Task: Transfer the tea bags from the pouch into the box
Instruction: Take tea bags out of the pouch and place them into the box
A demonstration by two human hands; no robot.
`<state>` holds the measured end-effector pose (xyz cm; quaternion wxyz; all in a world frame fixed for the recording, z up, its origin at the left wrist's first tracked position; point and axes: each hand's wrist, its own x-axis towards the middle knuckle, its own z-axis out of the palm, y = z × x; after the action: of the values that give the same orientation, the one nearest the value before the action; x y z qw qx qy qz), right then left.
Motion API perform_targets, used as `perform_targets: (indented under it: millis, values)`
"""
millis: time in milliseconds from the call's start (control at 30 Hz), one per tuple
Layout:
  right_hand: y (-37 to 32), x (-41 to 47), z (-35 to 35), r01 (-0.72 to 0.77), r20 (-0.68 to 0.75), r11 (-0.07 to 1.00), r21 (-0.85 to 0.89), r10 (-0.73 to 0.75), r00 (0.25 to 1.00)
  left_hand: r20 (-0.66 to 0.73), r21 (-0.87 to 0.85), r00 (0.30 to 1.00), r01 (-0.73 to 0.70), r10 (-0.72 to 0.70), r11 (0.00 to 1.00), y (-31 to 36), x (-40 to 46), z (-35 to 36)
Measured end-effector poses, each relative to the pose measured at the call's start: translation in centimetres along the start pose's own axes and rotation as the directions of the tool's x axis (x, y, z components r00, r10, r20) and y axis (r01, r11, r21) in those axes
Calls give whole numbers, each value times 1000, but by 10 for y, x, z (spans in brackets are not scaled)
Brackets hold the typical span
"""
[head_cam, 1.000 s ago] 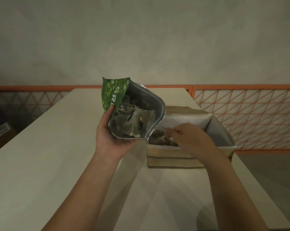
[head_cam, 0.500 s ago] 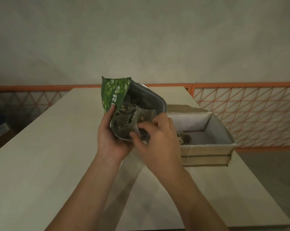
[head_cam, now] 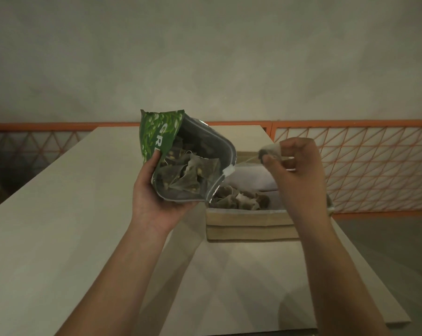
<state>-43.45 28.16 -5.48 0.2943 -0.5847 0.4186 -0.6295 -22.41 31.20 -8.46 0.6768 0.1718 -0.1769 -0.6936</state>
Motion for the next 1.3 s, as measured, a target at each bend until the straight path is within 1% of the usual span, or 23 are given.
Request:
perform_targets:
  millis: [100, 233, 333, 400, 467, 533, 600, 667, 700, 767, 800, 833, 900, 967, 1033, 1067, 1133, 1200, 1300]
  values:
    - [11, 15, -13, -39, 23, 998, -57, 40, 999, 3, 17, 1000, 11, -11, 1000, -1, 1, 0]
    - [27, 28, -15, -70, 161, 970, -232, 109, 981, -4, 15, 1000, 8, -8, 1000, -2, 2, 2]
    - [37, 32, -10, -81, 169, 956, -283, 133, 977, -10, 4, 1000, 11, -11, 1000, -2, 2, 2]
    - [40, 32, -8, -70, 173, 927, -368, 142, 975, -21, -1, 1000, 14, -14, 1000, -2, 2, 2]
    - [44, 31, -8, -74, 207, 891, -448, 184, 961, -33, 6, 999, 16, -16, 1000, -1, 2, 2]
    - [43, 29, -6, -84, 243, 900, -427, 203, 949, -29, 3, 999, 22, -22, 1000, 0, 1, 3]
    - [34, 25, -1, -100, 211, 948, -301, 169, 963, -29, -7, 999, 19, -19, 1000, 0, 2, 3]
    - [19, 17, 5, -46, 138, 985, -169, 70, 988, -39, -7, 999, 16, -17, 1000, 1, 2, 4]
    - [11, 12, 10, -7, 126, 994, -105, 21, 992, -40, -6, 999, 19, -19, 1000, 1, 2, 4]
    - [-3, 2, 21, 58, 165, 998, -34, -52, 985, -41, 5, 999, 23, -22, 1000, 0, 1, 6]
    - [-7, -2, 27, 89, 199, 995, -46, -78, 977, -47, 17, 999, 24, -23, 1000, 0, 1, 6]
    - [-7, -5, 34, 122, 232, 988, -94, -98, 968, -53, 35, 998, 25, -23, 999, 0, 1, 7]
    - [-4, -8, 47, 186, 292, 942, -281, -101, 951, -56, 55, 998, 29, -26, 998, -1, 1, 7]
    - [-1, -10, 56, 236, 345, 826, -512, -54, 937, -62, 64, 998, 32, -28, 997, -1, 1, 7]
    - [-1, -14, 62, 268, 339, 695, -667, -37, 940, -80, 80, 996, 30, -23, 996, 0, 1, 6]
    - [-1, -15, 64, 277, 321, 663, -696, -58, 945, -87, 83, 996, 30, -23, 996, 0, 1, 5]
    - [-1, -17, 64, 282, 284, 667, -690, -109, 953, -84, 83, 996, 36, -29, 996, 0, 1, 5]
    - [2, -14, 62, 292, 237, 711, -640, -178, 955, -81, 85, 996, 35, -28, 996, 0, 0, 5]
    - [2, -8, 54, 298, 144, 809, -507, -261, 955, -70, 75, 997, 32, -27, 997, 0, 0, 7]
